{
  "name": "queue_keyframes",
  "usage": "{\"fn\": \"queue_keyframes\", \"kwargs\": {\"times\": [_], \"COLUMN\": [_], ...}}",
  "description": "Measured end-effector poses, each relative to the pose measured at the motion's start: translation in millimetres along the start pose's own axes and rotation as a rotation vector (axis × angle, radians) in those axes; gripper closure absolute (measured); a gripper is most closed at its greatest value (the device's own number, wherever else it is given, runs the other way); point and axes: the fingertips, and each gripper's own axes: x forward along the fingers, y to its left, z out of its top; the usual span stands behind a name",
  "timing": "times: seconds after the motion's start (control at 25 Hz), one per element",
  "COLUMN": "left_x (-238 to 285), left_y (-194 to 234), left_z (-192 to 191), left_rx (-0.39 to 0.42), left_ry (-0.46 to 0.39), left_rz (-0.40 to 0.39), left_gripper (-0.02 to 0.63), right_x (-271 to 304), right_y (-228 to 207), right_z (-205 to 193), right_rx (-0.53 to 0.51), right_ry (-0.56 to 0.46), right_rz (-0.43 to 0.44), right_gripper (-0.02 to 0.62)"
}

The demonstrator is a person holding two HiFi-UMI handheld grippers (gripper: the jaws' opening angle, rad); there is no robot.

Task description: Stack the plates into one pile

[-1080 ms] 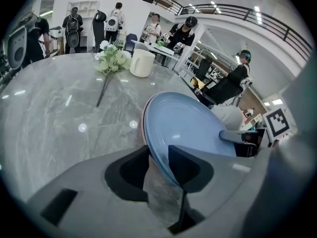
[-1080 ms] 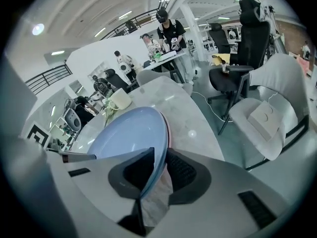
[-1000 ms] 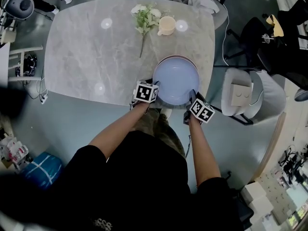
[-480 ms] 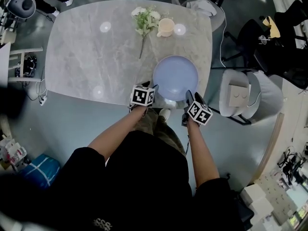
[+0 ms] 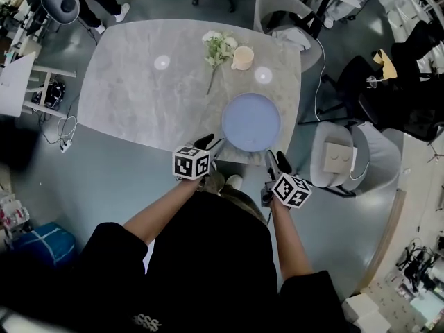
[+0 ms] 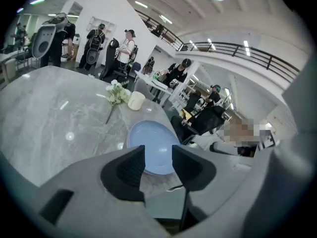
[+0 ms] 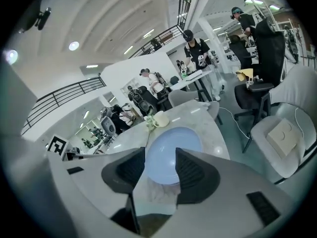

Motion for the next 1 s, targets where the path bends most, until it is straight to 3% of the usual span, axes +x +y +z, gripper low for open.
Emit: {"fn": "queue_keyframes", "kwargs": {"times": [0.08,0.2,0.28,0.52,0.76,1.0], "left_x": [-29.4,-68.2,-85.1,-107.7,-142.6,-165.8], "left_y": [-19.6,-40.8,-54.6,-68.8,-58.7,-52.7], "left_z": [2.8,12.2,15.4,38.3,78.8,89.6], "left_rx": [-0.018,-0.002,0.027,0.149,0.272,0.306], "left_ry": [-0.076,-0.199,-0.237,-0.29,-0.383,-0.405], "left_rz": [-0.012,0.013,0.003,-0.062,-0.006,-0.02], "left_gripper": [0.454,0.565,0.587,0.589,0.589,0.591], "right_x": [-18.6,-43.0,-58.7,-94.1,-124.3,-133.7], "right_y": [17.7,39.0,50.8,78.0,93.1,111.9], "right_z": [-2.1,0.5,7.2,50.2,87.6,90.7], "right_rx": [-0.007,-0.045,-0.104,-0.311,-0.337,-0.393], "right_ry": [0.01,-0.011,-0.048,-0.194,-0.325,-0.351], "right_rz": [0.054,0.111,0.12,0.056,-0.016,-0.015], "right_gripper": [0.418,0.561,0.572,0.577,0.581,0.583]}}
